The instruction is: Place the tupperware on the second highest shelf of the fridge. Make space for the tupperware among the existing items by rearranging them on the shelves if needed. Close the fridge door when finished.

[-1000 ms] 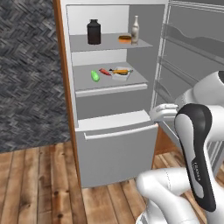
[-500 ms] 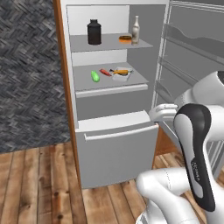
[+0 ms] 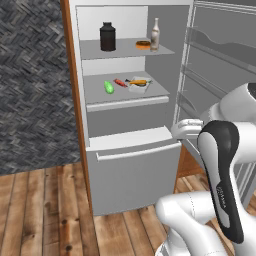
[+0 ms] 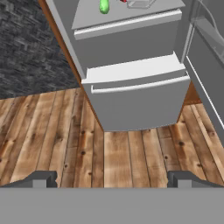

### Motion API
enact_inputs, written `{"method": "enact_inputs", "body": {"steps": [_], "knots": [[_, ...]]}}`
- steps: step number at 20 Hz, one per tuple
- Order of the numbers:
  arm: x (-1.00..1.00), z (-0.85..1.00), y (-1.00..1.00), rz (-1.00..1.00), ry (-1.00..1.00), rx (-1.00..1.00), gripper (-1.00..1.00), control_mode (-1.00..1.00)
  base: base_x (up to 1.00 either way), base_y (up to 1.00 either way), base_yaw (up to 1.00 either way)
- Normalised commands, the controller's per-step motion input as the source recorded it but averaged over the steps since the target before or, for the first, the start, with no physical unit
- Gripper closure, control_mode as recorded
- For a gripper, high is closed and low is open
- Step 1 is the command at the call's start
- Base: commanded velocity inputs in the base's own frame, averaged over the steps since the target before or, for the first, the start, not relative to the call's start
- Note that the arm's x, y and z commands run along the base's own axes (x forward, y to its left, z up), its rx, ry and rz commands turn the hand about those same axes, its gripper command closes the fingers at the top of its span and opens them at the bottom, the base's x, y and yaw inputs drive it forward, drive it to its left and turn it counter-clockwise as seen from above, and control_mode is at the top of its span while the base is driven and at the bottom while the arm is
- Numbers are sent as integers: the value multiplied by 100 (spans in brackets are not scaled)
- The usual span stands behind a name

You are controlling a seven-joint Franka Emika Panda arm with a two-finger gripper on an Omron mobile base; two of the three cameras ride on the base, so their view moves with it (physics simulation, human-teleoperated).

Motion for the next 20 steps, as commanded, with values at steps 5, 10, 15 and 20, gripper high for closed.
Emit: {"method": "enact_inputs", "body": {"steps": [5, 10, 15, 20], "knots": [[-5, 0, -9, -7, 0, 0, -100, -100, 0, 0, 0], [0, 0, 0, -7, 0, 0, -100, -100, 0, 0, 0], [-27, 0, -22, -7, -1, 0, -100, -100, 0, 0, 0], [-45, 0, -30, -8, -8, 0, -100, -100, 0, 0, 0]]}}
